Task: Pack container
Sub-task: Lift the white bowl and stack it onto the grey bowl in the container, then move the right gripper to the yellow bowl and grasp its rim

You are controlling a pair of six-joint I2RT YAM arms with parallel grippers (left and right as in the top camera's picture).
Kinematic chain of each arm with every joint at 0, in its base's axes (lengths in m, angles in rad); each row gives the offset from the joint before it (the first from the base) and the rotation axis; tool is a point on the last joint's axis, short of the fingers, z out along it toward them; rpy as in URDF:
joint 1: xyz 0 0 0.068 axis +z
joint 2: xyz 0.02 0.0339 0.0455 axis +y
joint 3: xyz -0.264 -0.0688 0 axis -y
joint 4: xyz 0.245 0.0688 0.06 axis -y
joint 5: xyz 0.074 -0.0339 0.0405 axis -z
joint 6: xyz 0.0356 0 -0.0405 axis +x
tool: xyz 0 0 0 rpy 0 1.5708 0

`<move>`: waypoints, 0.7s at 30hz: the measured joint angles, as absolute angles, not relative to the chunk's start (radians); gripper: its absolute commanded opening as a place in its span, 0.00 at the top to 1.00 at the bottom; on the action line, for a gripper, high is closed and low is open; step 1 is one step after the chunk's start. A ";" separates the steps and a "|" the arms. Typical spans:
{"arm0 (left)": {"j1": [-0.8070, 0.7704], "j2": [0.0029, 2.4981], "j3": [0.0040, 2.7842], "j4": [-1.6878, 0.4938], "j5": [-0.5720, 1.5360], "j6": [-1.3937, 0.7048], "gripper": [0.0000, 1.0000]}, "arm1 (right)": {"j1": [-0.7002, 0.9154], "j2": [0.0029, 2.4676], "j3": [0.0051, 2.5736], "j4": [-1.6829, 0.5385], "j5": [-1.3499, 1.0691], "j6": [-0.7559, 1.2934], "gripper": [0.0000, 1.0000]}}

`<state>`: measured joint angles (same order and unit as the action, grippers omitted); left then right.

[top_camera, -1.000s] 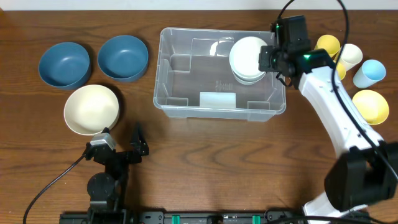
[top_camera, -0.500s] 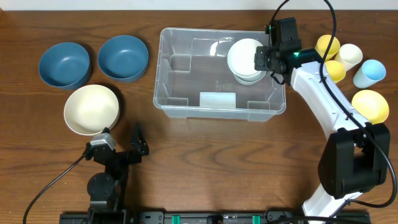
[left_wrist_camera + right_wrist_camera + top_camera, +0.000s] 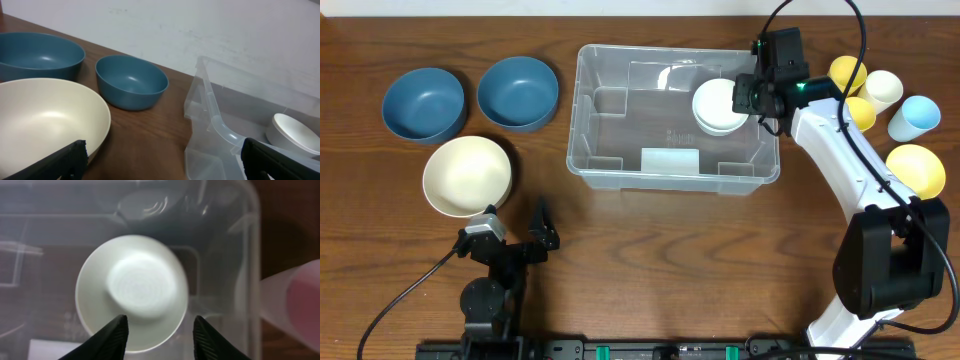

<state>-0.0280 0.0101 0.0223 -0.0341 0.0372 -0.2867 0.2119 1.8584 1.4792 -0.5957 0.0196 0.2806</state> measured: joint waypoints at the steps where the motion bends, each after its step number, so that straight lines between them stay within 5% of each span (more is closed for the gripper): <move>1: -0.028 0.010 0.022 -0.034 0.037 -0.287 0.02 | 0.213 1.858 1.484 -0.617 0.004 0.280 0.56; 5: -0.028 0.010 0.022 -0.034 0.037 -0.286 0.02 | 0.221 1.839 1.529 -0.728 -0.028 0.277 0.48; 12: -0.028 0.010 0.022 -0.035 0.037 -0.287 0.02 | 0.194 1.627 1.598 -0.896 -0.039 0.300 0.51; 21: -0.028 0.010 0.022 -0.034 0.037 -0.286 0.02 | -0.180 1.444 1.626 -1.201 0.013 0.366 0.40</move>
